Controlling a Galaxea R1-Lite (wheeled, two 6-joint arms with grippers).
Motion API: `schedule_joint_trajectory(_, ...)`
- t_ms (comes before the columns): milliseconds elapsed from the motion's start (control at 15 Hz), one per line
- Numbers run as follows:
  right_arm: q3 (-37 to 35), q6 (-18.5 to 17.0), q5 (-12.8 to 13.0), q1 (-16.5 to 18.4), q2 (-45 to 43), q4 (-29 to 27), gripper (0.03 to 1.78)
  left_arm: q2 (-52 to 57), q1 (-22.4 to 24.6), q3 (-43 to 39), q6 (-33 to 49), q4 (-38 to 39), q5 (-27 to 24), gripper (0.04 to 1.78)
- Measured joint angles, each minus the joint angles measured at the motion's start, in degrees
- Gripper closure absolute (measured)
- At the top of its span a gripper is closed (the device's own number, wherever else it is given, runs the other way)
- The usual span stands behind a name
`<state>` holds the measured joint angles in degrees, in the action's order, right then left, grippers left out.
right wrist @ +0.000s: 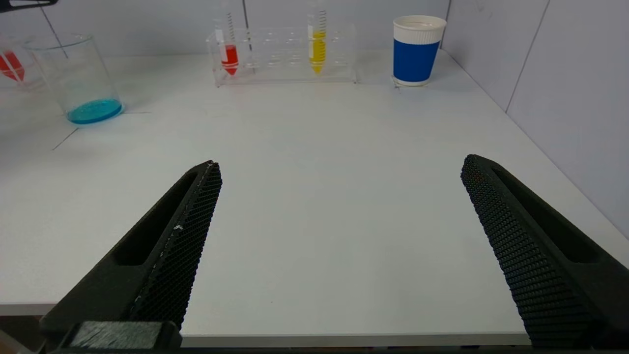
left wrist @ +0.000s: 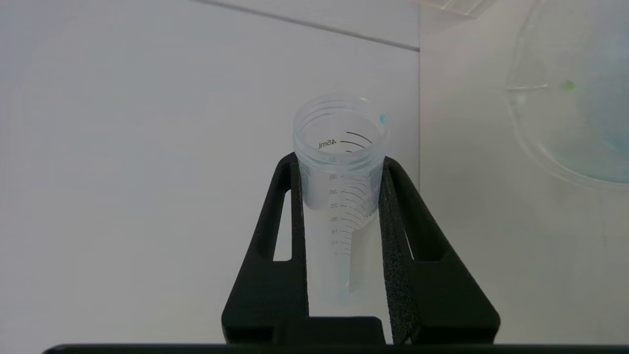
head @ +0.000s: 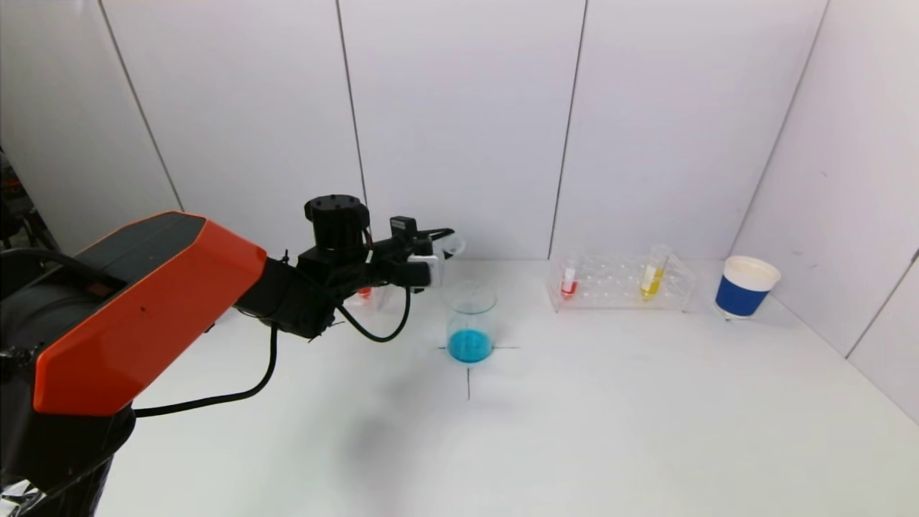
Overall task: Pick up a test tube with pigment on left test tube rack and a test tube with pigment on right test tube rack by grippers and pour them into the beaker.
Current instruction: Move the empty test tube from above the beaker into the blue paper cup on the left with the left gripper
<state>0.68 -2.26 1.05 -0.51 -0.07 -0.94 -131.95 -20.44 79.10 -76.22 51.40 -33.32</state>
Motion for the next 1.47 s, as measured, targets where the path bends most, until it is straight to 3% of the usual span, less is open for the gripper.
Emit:
schedule_joint_trajectory(333,0.0,0.0,0.0,0.0,0.0,0.0,0.04,4.0,-0.4,1.1,21.3,-0.6,11.5,1.37)
schedule_joint_trajectory(533,0.0,0.0,0.0,0.0,0.0,0.0,0.04,6.8,-0.5,2.0,31.1,-2.3,20.9,1.37)
schedule_joint_trajectory(867,0.0,0.0,0.0,0.0,0.0,0.0,0.04,14.9,0.5,2.6,43.5,-14.2,32.4,1.37)
schedule_joint_trajectory(1000,0.0,0.0,0.0,0.0,0.0,0.0,0.04,19.3,1.0,2.8,50.6,-20.0,40.1,1.37)
schedule_joint_trajectory(1200,0.0,0.0,0.0,0.0,0.0,0.0,0.04,24.5,3.4,1.9,56.7,-21.1,51.0,1.37)
schedule_joint_trajectory(1467,0.0,0.0,0.0,0.0,0.0,0.0,0.04,29.5,10.8,-2.1,61.2,-21.4,53.1,1.37)
